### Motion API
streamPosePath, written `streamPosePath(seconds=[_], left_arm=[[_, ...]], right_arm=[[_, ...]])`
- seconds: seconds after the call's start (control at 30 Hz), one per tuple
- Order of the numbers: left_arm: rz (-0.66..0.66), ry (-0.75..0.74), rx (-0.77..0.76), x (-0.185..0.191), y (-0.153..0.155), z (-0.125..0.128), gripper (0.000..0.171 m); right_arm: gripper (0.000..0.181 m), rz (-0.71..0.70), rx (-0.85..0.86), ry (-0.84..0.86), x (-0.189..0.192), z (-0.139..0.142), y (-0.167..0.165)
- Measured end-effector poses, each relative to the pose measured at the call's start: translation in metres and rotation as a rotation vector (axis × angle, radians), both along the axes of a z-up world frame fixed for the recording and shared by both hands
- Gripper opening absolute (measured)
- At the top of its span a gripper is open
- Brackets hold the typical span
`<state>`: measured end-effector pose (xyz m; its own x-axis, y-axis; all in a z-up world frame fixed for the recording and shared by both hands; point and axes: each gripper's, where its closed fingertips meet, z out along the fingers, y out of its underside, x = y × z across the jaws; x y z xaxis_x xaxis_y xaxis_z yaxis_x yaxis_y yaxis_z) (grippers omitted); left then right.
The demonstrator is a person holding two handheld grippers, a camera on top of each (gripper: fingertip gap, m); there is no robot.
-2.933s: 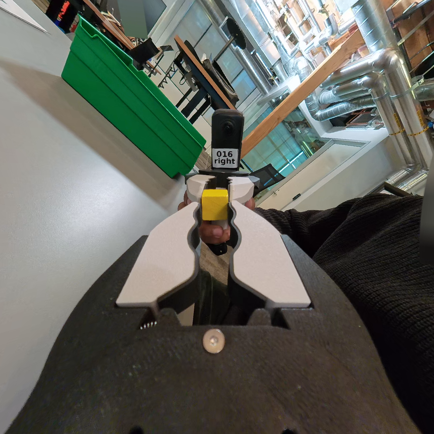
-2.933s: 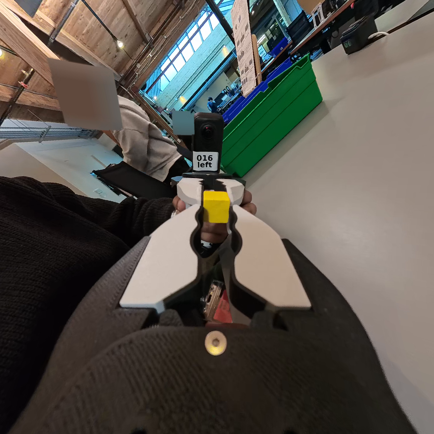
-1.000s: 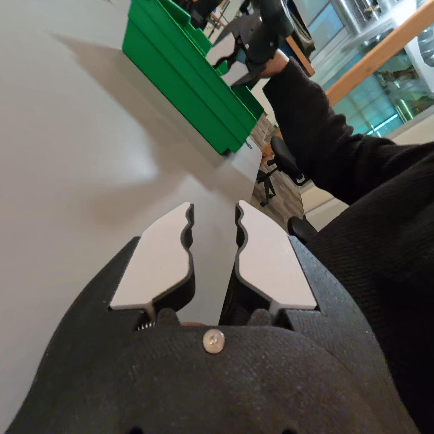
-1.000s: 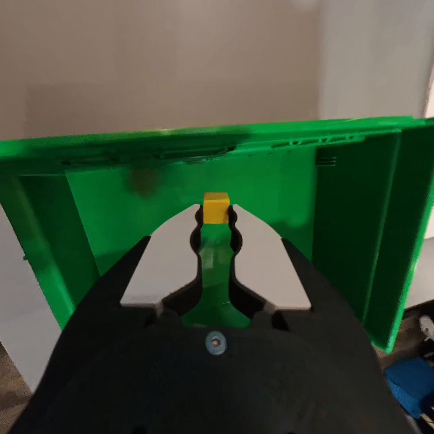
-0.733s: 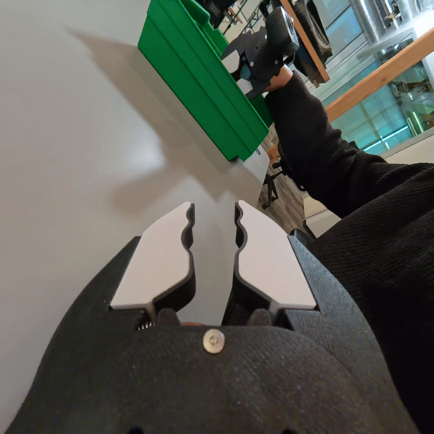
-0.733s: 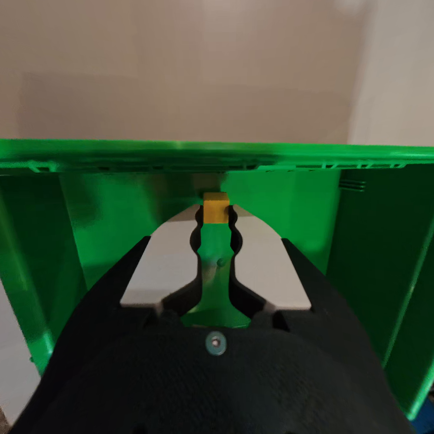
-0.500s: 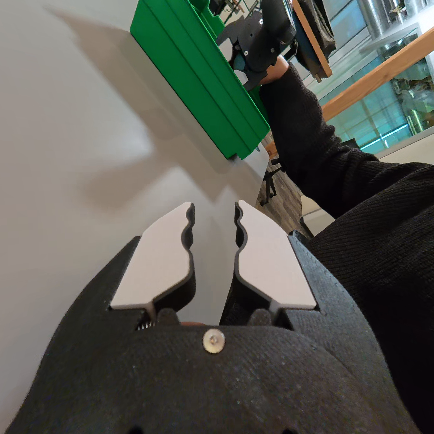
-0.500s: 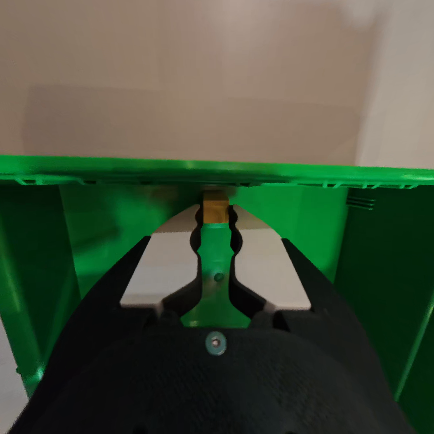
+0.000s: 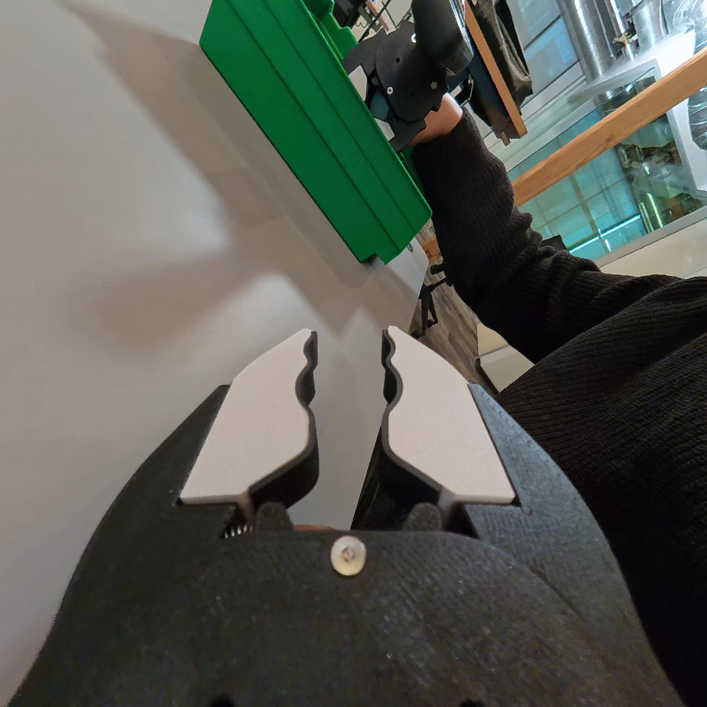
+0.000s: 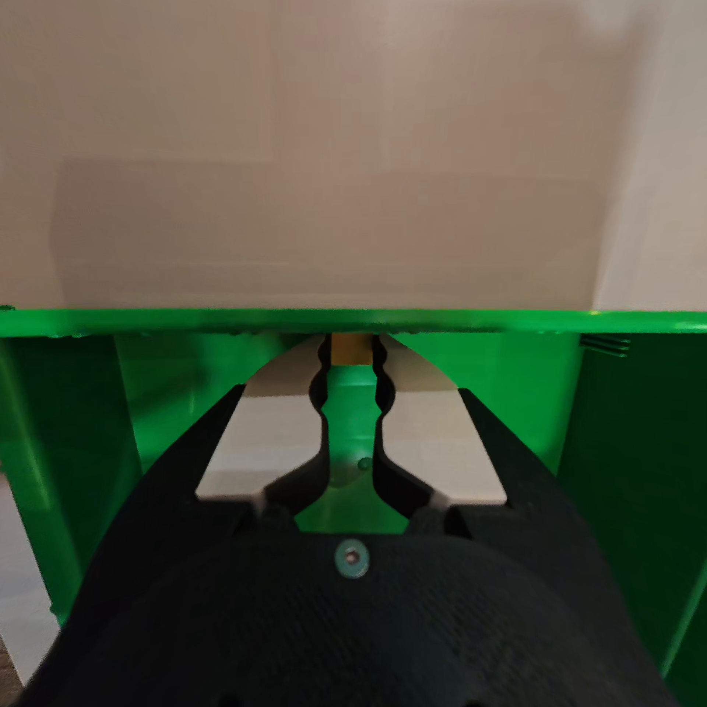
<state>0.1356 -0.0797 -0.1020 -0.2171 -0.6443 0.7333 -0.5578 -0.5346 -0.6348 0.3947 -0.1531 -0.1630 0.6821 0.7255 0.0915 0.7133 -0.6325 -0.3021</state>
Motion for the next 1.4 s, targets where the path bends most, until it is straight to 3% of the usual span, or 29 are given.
streamPosePath(seconds=[0.17, 0.3, 0.5, 0.6, 0.7, 0.77, 0.87, 0.93, 1.0, 1.1, 1.2, 1.27, 1.33, 1.4], left_arm=[[0.031, -0.023, 0.002, -0.001, 0.004, 0.002, 0.029], [0.045, -0.040, -0.014, -0.004, 0.007, 0.005, 0.029], [0.054, -0.061, -0.037, -0.010, 0.009, 0.006, 0.029], [0.056, -0.086, -0.020, -0.017, 0.011, 0.009, 0.029], [0.065, -0.108, 0.018, -0.025, 0.016, 0.010, 0.028], [0.076, -0.126, 0.024, -0.029, 0.019, 0.012, 0.028], [0.107, -0.164, -0.010, -0.032, 0.023, 0.017, 0.028], [0.125, -0.193, -0.037, -0.035, 0.024, 0.021, 0.029], [0.130, -0.213, -0.030, -0.041, 0.025, 0.023, 0.029], [0.175, -0.213, 0.041, -0.051, 0.040, 0.030, 0.027], [0.235, -0.275, 0.120, -0.070, 0.070, 0.061, 0.027], [0.312, -0.308, 0.202, -0.089, 0.104, 0.086, 0.028], [0.396, -0.323, 0.319, -0.114, 0.146, 0.108, 0.029], [0.478, -0.287, 0.474, -0.140, 0.196, 0.125, 0.030]], right_arm=[[0.022, -0.011, 0.001, -0.018, 0.001, -0.001, 0.000], [0.033, -0.041, -0.015, -0.048, 0.006, 0.000, -0.005], [0.037, -0.098, 0.107, -0.015, 0.006, 0.028, -0.008], [0.036, -0.167, 0.259, 0.077, -0.004, 0.068, -0.013], [0.035, -0.227, 0.488, 0.207, -0.031, 0.128, -0.018], [0.032, -0.295, 0.646, 0.138, -0.046, 0.164, -0.026], [0.028, -0.333, 0.948, 0.044, -0.096, 0.205, -0.039], [0.021, -0.329, 1.150, 0.143, -0.144, 0.220, -0.041], [0.017, -0.352, 1.255, 0.361, -0.189, 0.218, -0.036], [0.026, -0.483, 1.108, 0.752, -0.238, 0.183, -0.010], [0.043, -0.572, 0.958, 1.036, -0.273, 0.162, 0.012], [0.048, -0.615, 0.898, 1.085, -0.285, 0.151, 0.025], [0.036, -0.678, 0.871, 1.056, -0.287, 0.134, 0.039], [0.037, -0.758, 0.864, 1.021, -0.285, 0.119, 0.049]])
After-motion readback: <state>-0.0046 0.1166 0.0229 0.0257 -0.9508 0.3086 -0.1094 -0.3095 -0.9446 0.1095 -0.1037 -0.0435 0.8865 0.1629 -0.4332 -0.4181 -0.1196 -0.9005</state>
